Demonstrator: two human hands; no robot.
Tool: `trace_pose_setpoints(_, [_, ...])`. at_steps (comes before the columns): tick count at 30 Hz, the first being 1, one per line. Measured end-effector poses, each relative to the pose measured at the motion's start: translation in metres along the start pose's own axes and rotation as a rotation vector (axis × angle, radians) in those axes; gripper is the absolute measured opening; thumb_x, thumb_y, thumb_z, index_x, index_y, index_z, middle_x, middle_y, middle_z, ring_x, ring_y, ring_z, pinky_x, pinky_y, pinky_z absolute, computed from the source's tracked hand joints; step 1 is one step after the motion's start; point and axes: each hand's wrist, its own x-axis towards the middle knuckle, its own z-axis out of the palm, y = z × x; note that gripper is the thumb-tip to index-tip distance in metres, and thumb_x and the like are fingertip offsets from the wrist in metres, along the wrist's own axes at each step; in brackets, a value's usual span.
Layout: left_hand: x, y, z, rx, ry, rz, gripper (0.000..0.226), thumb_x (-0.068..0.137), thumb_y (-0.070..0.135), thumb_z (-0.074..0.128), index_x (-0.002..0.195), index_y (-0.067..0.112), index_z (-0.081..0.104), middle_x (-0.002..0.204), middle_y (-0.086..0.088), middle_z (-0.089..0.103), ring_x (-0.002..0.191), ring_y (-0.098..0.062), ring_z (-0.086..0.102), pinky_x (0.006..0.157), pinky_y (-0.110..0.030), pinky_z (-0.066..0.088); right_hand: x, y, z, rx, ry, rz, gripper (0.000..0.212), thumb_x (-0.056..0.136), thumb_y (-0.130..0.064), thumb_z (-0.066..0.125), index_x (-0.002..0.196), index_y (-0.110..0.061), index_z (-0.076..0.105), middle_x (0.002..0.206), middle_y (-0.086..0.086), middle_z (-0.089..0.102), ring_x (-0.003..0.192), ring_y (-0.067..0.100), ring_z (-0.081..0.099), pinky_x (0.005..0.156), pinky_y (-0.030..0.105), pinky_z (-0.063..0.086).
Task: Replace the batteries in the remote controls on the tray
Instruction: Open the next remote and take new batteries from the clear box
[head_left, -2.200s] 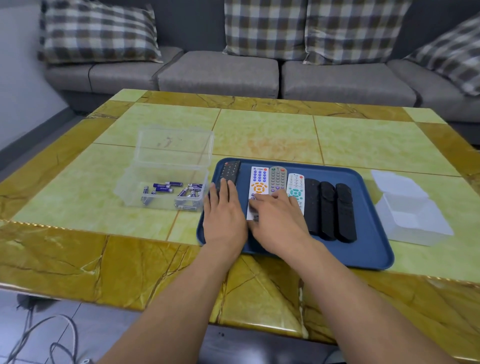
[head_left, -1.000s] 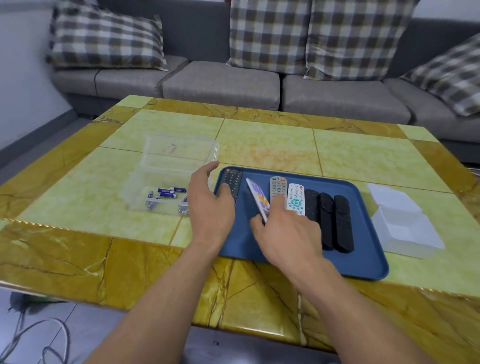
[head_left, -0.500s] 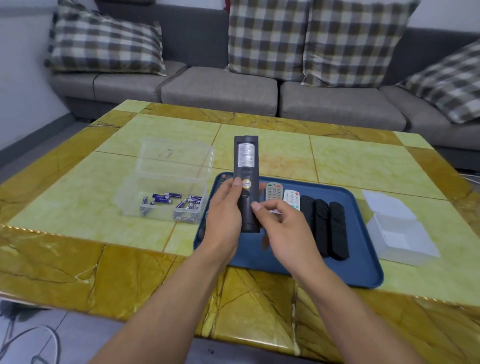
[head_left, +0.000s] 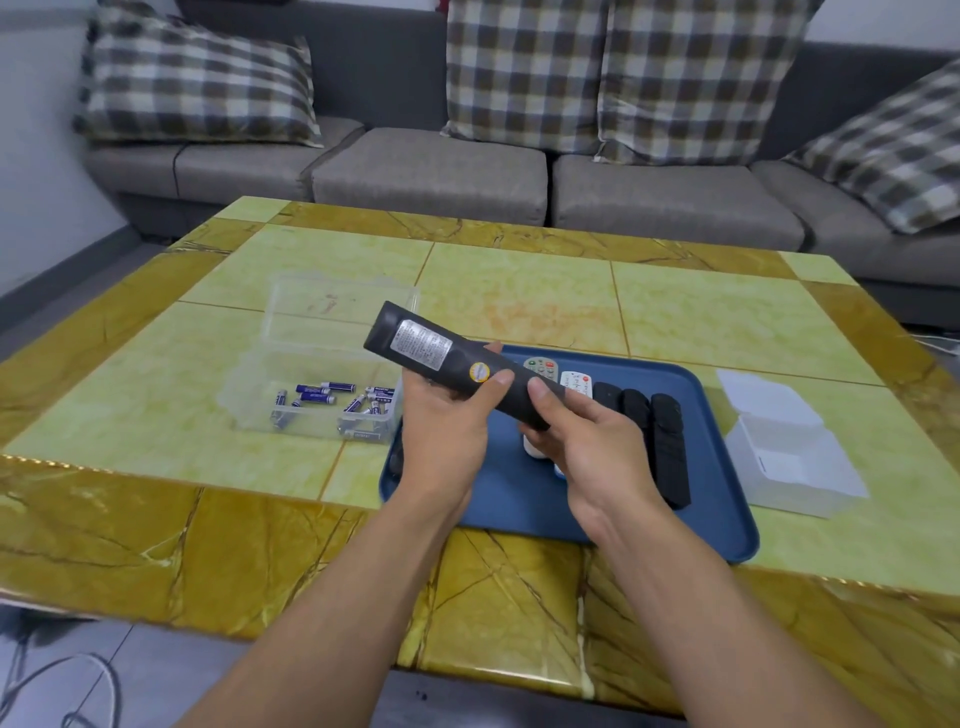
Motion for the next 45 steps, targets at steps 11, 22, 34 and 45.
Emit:
trace_pose_setpoints(11, [-0.005, 0.002, -0.006, 0.171, 0.027, 0.159, 0.065, 0.081, -0.013, 0.074, 0.135, 0.007, 0.044, 0.120, -0.011, 0.072, 0.112, -0.017, 0.070, 0.094, -0.032, 0.058, 0.007, 0.007, -0.007, -0.423, -0.025, -0.183, 0.016, 0.083, -0.029, 0.080, 0.095, -0.019, 0.076, 0.078, 0.001, 0.078, 0.071, 0.020, 0.074, 0.073, 0.038, 0.063])
trace_pose_setpoints(22, [0.008, 0.016, -0.025, 0.152, 0.267, 0.099, 0.031, 0.087, 0.014, 0.078, 0.113, 0.008, 0.064, 0.091, -0.002, 0.078, 0.079, -0.008, 0.074, 0.072, -0.027, 0.058, 0.015, 0.001, -0.035, -1.100, -0.171, -0.108, 0.023, 0.074, -0.037, 0.086, 0.081, -0.022, 0.070, 0.071, -0.002, 0.071, 0.064, 0.014, 0.068, 0.060, 0.036, 0.060])
trace_pose_setpoints(34, [0.005, 0.016, -0.012, -0.043, 0.007, -0.167, 0.029, 0.101, 0.019, 0.058, 0.130, 0.016, 0.065, 0.106, -0.010, 0.076, 0.087, -0.013, 0.073, 0.071, -0.026, 0.057, -0.002, -0.003, -0.033, -1.200, -0.078, -0.570, 0.013, 0.084, -0.048, 0.073, 0.085, -0.035, 0.075, 0.079, -0.021, 0.069, 0.073, 0.003, 0.063, 0.061, 0.027, 0.051])
trace_pose_setpoints(45, [-0.001, 0.009, -0.001, -0.120, -0.082, -0.305, 0.042, 0.108, 0.031, 0.043, 0.145, 0.013, 0.051, 0.126, -0.020, 0.069, 0.097, -0.030, 0.070, 0.060, -0.030, 0.056, 0.002, 0.004, -0.029, -1.085, -0.255, -0.826, 0.028, 0.085, -0.039, 0.074, 0.113, -0.036, 0.074, 0.092, -0.019, 0.060, 0.074, 0.005, 0.061, 0.073, 0.037, 0.054])
